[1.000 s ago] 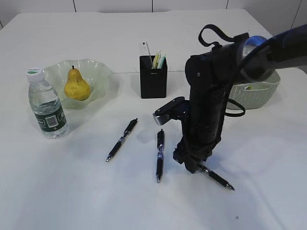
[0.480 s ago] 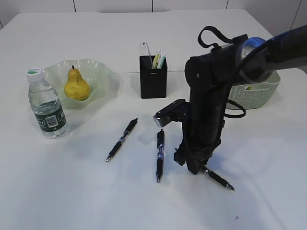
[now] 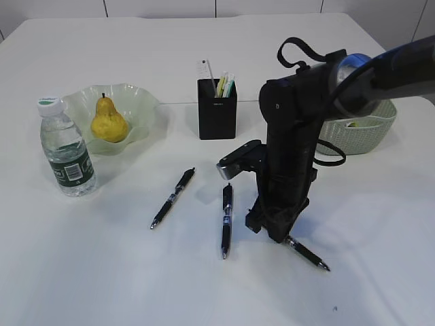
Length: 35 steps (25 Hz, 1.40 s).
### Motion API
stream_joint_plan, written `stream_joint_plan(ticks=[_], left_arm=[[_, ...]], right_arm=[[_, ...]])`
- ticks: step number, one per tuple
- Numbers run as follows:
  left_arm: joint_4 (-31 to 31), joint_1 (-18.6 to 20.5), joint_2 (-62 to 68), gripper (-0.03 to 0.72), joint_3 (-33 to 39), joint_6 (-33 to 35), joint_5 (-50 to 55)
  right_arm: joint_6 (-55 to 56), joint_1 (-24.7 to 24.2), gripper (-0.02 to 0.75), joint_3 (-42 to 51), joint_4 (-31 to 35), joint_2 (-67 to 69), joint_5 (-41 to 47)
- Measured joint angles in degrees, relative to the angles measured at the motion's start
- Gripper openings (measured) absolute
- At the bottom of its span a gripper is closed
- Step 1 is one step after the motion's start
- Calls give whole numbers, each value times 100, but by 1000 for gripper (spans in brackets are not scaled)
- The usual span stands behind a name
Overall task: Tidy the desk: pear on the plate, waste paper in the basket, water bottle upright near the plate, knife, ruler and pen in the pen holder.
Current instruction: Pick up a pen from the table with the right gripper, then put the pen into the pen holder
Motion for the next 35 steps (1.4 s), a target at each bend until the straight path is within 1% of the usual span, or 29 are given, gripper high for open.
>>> stream_joint_plan(ticks=[6,9,12,24,26,28,35], left_arm=[[0,0,0,242,0,0,0],[0,0,0,241,0,0,0],[0,0,0,240,0,0,0],[0,0,0,240,0,0,0],[0,0,0,240,0,0,0],[0,0,0,240,0,0,0],[0,0,0,240,0,0,0]], right_arm=[[10,0,163,-297,0,121,345],[68,0,141,-576,10,230,650],[105,0,134,-993,20,252,797],[476,0,134,-2937,20,252,926],[608,0,134,-3174,56,252,714],[709,0,134,-3291,126,252,246],[868,0,134,-3207,162,252,-2014]])
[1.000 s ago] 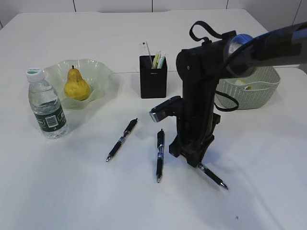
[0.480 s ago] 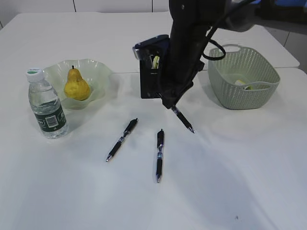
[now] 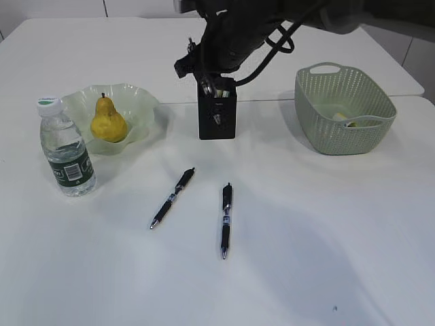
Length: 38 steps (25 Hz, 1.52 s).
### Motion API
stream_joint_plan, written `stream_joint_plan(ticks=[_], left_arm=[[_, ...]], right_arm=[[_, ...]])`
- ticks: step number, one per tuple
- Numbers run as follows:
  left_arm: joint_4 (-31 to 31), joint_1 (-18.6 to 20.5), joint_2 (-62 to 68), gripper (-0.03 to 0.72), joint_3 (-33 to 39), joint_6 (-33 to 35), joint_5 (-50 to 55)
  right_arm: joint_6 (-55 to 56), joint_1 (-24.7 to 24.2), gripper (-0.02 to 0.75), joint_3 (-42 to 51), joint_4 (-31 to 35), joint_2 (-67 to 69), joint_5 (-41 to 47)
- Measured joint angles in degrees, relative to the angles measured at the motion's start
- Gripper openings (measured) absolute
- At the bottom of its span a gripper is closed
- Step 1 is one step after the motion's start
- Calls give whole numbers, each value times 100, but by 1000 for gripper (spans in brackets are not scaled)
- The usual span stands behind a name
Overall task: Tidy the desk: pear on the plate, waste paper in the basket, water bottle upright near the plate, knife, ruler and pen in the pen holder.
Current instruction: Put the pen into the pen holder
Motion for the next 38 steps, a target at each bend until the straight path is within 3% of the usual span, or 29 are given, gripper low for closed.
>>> stream_joint_plan(ticks=[13,27,38], left_arm=[[146,0,0,240,0,-10,0],[173,0,153,240,0,-20,0],[182,0,198,240,0,-20,0]], right_arm=[[90,-404,134,1287,-301,43,-3697],[135,-473,133,1308,-280,376,-5031],[144,-473,133,1313,-280,608,-5263]])
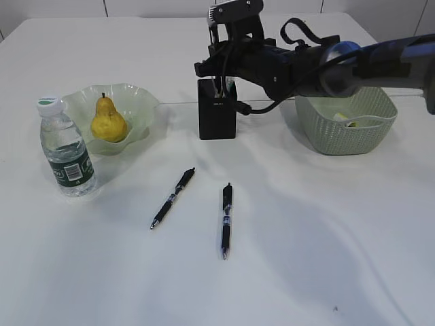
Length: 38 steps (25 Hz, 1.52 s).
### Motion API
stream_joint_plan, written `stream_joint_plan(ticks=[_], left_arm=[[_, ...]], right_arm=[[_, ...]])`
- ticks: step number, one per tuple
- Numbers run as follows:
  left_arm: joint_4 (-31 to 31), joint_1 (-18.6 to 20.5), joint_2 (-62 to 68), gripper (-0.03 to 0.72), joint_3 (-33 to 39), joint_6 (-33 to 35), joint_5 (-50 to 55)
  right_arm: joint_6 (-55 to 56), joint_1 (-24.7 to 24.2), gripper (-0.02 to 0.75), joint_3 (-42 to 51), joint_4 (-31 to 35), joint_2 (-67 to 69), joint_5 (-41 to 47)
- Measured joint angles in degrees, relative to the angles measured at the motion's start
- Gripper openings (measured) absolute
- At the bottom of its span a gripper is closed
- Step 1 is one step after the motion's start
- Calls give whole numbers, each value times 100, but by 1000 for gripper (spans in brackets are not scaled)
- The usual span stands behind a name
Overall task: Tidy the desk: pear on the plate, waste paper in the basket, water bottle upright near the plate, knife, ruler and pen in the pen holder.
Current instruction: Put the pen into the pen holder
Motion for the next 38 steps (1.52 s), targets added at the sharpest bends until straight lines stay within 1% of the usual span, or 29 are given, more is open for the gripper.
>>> stream_joint_plan(ticks=[9,11,14,18,20,23,27,30,33,38], left_arm=[[0,0,8,240,0,0,0],[0,0,8,240,0,0,0],[0,0,8,240,0,0,0],[4,0,8,240,0,0,0],[4,0,8,240,0,0,0],[4,0,8,240,0,0,0],[4,0,8,240,0,0,0],[4,0,8,240,0,0,0],[13,0,8,240,0,0,0],[30,0,8,240,0,0,0]], right_arm=[[0,0,135,0,0,193,56],[0,10,146,0,0,193,85],[0,10,193,0,0,193,242],[14,10,309,0,0,193,351],[68,10,357,-13,14,193,541],[112,10,381,-115,135,193,908],[147,10,386,-215,386,61,1384],[155,10,387,-291,437,-220,1831],[160,10,387,-434,460,-556,2666],[169,10,387,-663,538,-1035,4508]])
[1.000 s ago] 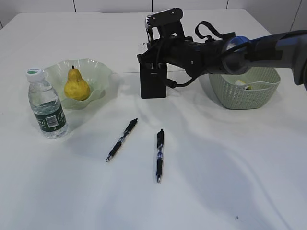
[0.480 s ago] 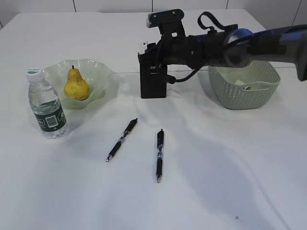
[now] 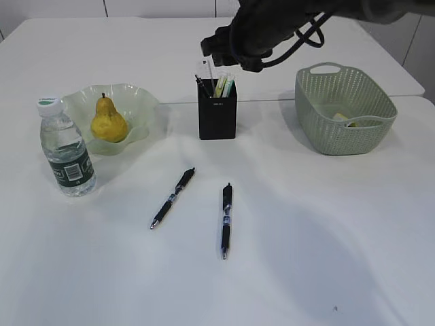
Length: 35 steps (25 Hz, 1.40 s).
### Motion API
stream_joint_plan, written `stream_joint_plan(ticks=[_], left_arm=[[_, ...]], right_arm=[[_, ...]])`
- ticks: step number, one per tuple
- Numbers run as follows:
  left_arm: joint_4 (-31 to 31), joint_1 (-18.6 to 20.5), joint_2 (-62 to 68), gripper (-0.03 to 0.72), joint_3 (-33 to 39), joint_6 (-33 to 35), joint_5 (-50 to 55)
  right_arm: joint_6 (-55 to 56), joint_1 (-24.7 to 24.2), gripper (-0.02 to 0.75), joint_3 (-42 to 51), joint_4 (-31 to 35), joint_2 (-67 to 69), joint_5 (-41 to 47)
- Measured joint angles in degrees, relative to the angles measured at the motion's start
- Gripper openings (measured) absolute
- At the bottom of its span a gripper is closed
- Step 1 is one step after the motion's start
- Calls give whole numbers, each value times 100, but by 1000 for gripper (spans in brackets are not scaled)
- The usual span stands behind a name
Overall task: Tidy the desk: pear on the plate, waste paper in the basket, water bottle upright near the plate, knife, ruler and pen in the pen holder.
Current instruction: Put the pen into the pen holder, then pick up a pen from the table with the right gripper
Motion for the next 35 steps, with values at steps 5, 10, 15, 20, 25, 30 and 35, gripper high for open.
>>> stream_joint_plan(ticks=[5,10,15,20,25,30,35], left_arm=[[0,0,0,240,0,0,0],[-26,0,0,240,0,0,0],[-196,0,0,240,0,0,0],[-235,0,0,240,0,0,0],[-295,0,0,240,0,0,0],[-298,0,0,240,0,0,0],[-355,0,0,241,0,0,0]], right_arm=[[4,0,387,-73,477,-376,1743],[90,0,387,-77,868,-558,3099],[712,0,387,-77,706,-558,3735],[1688,82,387,172,571,-558,3746],[2225,568,387,713,539,-432,3746],[2346,745,387,779,621,-82,3746],[2846,745,387,779,262,0,3736]])
